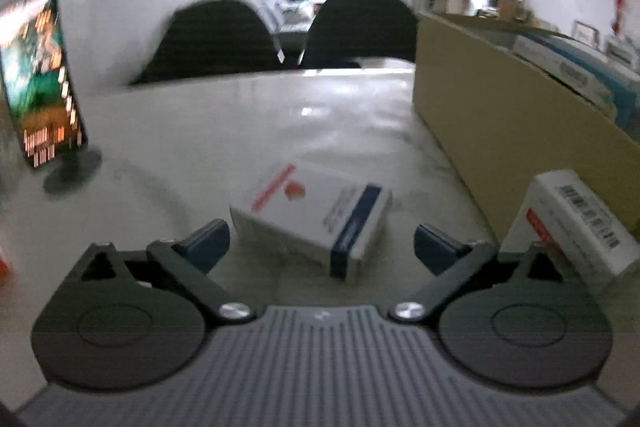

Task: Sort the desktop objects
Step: 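Move the left gripper to the white box with red strawberry print, then close the left gripper on the strawberry-print box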

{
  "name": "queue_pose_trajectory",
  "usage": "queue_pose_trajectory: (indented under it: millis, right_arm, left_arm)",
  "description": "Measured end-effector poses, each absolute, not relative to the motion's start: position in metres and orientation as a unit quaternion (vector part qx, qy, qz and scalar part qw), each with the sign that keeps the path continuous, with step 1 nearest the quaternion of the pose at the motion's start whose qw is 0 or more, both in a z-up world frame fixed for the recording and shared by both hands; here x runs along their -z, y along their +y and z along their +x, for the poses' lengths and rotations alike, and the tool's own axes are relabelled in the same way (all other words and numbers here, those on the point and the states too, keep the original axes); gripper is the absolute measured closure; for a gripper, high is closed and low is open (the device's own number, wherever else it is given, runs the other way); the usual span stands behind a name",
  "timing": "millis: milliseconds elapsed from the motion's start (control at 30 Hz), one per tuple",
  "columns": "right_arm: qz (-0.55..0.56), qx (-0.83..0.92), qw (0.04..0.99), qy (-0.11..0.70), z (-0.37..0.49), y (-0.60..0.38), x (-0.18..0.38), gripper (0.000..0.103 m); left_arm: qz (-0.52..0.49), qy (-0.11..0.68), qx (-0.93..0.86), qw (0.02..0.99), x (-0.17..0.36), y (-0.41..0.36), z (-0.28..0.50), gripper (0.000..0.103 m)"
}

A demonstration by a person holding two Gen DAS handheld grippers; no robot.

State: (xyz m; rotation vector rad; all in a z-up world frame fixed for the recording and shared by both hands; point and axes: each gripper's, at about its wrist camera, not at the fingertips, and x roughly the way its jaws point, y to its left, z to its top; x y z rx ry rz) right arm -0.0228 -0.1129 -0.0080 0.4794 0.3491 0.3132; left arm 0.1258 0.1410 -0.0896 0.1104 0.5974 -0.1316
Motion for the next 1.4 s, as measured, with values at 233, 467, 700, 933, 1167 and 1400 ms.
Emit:
queue_pose_trajectory:
  millis: [233, 467, 700, 933, 1167, 1400]
  right_arm:
    - [0.236, -0.153, 0.944, 0.172, -0.021, -0.112, 0.008, 0.001]
    - [0.232, -0.156, 0.944, 0.174, -0.020, -0.108, 0.009, 0.001]
    - [0.234, -0.156, 0.944, 0.173, -0.021, -0.108, 0.008, 0.001]
    - [0.235, -0.153, 0.944, 0.171, -0.023, -0.112, 0.009, 0.001]
    - [0.241, -0.150, 0.944, 0.168, -0.024, -0.118, 0.009, 0.001]
    - [0.242, -0.155, 0.943, 0.168, -0.024, -0.118, 0.010, 0.001]
  left_arm:
    - [-0.036, 0.347, 0.024, 0.937, 0.090, 0.161, 0.146, 0.000]
    - [-0.145, 0.386, -0.010, 0.911, 0.082, 0.163, 0.166, 0.002]
    - [-0.160, 0.404, -0.073, 0.898, 0.074, 0.148, 0.179, 0.006]
    - [-0.115, 0.411, -0.091, 0.900, 0.082, 0.130, 0.196, 0.011]
    - [-0.107, 0.399, -0.071, 0.908, 0.087, 0.139, 0.191, 0.018]
    - [-0.101, 0.390, -0.028, 0.915, 0.083, 0.149, 0.180, 0.029]
